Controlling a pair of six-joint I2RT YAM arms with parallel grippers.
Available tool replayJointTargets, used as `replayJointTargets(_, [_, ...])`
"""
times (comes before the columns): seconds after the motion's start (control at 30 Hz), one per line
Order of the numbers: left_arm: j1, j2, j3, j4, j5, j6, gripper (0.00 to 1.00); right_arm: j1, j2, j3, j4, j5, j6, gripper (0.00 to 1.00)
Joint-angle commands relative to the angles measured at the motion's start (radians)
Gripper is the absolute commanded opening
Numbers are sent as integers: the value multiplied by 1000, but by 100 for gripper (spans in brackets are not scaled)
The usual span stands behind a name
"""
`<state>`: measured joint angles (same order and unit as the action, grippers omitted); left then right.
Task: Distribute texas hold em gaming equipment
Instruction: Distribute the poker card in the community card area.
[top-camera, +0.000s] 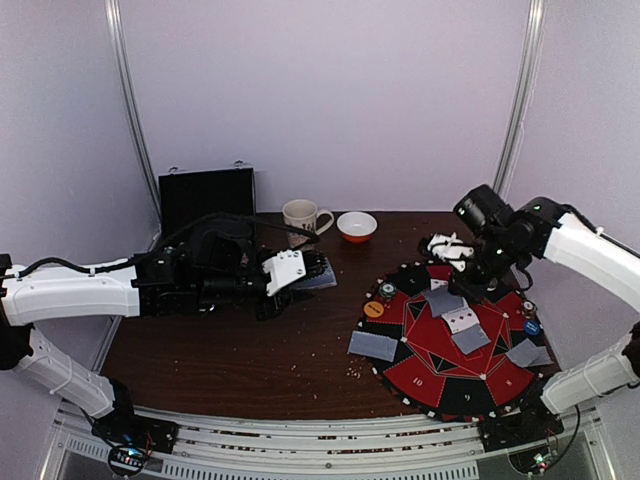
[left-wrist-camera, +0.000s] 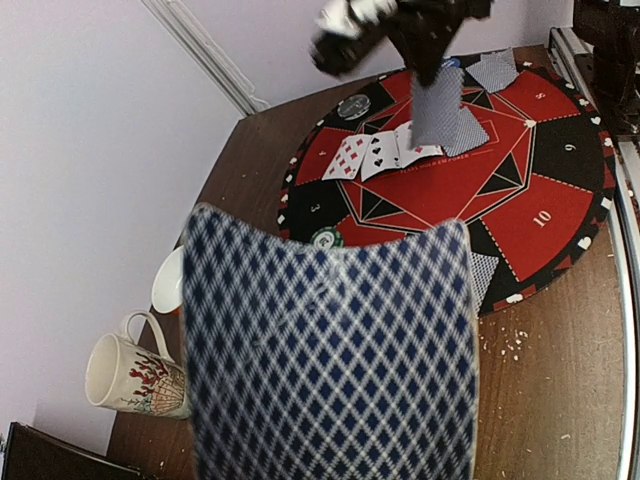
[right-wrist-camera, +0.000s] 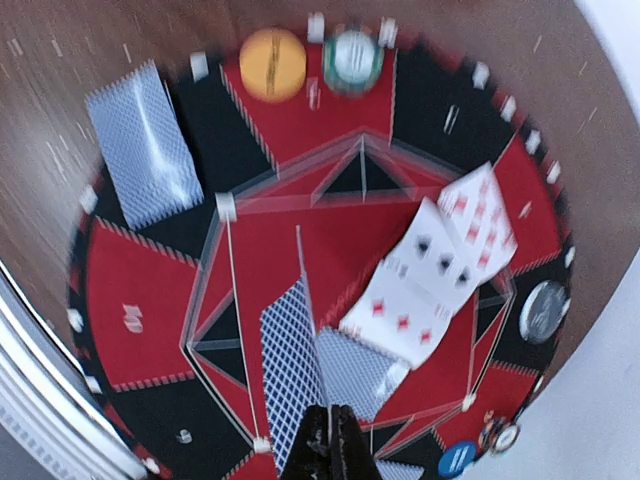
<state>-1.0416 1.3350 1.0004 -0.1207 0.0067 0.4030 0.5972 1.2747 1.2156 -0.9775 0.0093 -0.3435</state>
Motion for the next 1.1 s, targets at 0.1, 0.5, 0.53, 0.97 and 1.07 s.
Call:
replayJointTargets(0.1, [-5,-14,10,52,0,9,32,-46,74,-197,-136,57,-33,0])
replayJointTargets(0.5, [-5,-17,11,49,-1,8,32,-57,106,-350,-85,87,13,0])
replayJointTargets(0.53, [-5,-17,11,50,0,9,32,-60,102,-354,-75,102,23,0])
replayJointTargets(0.97, [-5,-17,13,50,0,8,32,-68,78,-395,-79,58,-51,0])
replayJointTargets(1.07, [-5,-14,12,50,1,8,32,-68,70,-405,-66,70,-42,0])
